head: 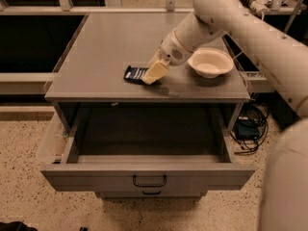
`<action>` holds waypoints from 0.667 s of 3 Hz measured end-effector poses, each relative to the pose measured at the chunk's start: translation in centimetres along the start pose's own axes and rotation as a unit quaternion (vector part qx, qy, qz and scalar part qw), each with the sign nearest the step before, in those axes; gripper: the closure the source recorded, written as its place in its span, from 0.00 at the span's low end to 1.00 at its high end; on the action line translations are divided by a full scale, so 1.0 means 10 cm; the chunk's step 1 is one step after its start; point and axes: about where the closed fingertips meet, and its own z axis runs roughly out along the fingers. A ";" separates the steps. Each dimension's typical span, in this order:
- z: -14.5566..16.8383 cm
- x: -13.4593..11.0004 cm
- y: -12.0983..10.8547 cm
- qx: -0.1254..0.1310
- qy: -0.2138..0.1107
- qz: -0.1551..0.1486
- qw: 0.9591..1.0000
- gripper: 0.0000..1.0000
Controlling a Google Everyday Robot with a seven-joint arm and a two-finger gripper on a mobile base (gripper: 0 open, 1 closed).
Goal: Place rxbar blueberry into top drawer
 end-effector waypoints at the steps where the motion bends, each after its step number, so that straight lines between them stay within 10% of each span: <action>1: -0.76 0.06 0.53 0.057 -0.019 0.023 0.998 1.00; 2: -1.27 0.34 1.07 0.103 -0.017 0.064 0.992 1.00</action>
Offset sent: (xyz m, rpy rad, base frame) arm -0.2144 -0.1471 0.0793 0.0021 -0.0720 -0.3983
